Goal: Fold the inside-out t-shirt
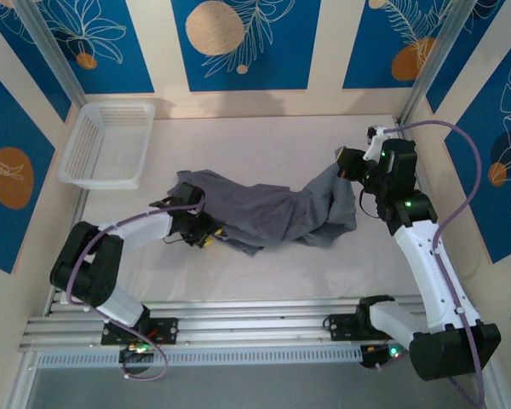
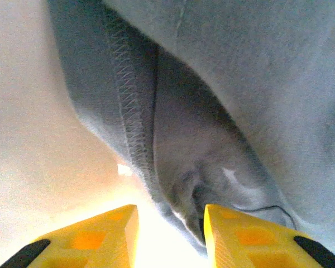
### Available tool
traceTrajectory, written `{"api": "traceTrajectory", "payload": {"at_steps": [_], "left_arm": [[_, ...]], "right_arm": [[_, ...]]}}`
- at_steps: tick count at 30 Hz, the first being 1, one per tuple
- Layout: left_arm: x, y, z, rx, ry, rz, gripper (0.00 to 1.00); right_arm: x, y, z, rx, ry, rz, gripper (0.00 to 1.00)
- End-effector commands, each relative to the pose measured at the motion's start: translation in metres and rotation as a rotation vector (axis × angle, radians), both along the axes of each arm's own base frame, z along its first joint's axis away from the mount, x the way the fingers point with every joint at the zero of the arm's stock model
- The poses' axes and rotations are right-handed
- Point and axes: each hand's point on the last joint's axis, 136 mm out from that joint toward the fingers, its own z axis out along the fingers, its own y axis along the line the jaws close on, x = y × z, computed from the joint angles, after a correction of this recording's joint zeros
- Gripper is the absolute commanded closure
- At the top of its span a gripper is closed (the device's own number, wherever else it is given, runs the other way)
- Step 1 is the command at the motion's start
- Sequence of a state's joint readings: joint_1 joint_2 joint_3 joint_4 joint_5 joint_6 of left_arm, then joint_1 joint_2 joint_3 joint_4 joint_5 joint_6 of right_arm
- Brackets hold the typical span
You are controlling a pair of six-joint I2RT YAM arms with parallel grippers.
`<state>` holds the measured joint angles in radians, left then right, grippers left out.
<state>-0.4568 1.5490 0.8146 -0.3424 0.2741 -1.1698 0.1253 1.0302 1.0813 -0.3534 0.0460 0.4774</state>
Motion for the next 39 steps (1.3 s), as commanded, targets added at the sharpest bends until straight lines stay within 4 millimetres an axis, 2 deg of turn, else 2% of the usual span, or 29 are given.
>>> {"api": "traceTrajectory", "payload": {"at_steps": [1,4,9,22,27,30,33,39], "left_arm": [[0.001,-0.001,0.012,0.011,-0.021,0.001,0.64],[0.013,-0.013,0.018,-0.053,-0.075,-0.005,0.64],[0.017,-0.016,0.012,-0.051,-0.063,-0.007,0.66],[0.011,-0.012,0.004,-0.033,-0.030,0.003,0.65],[0.004,-0.004,0.002,0.000,-0.008,0.017,0.64],[0.005,-0.007,0.001,-0.017,-0.011,0.016,0.64],[0.009,-0.011,0.001,-0.030,-0.020,0.012,0.67],[0.015,-0.016,0.002,-0.043,-0.030,0.002,0.81]], "right_arm": [[-0.003,0.001,0.006,0.001,-0.020,-0.002,1.00],[-0.003,0.001,0.006,0.003,-0.020,0.000,1.00],[-0.004,0.001,0.007,-0.004,-0.021,-0.003,1.00],[-0.004,0.002,0.008,-0.001,-0.021,-0.001,1.00],[-0.005,0.001,0.007,-0.007,-0.020,-0.003,1.00],[-0.005,0.001,0.007,-0.005,-0.020,-0.004,1.00],[-0.005,0.002,0.007,-0.001,-0.019,-0.001,1.00],[-0.005,0.001,0.010,-0.007,-0.023,-0.002,1.00]]}}
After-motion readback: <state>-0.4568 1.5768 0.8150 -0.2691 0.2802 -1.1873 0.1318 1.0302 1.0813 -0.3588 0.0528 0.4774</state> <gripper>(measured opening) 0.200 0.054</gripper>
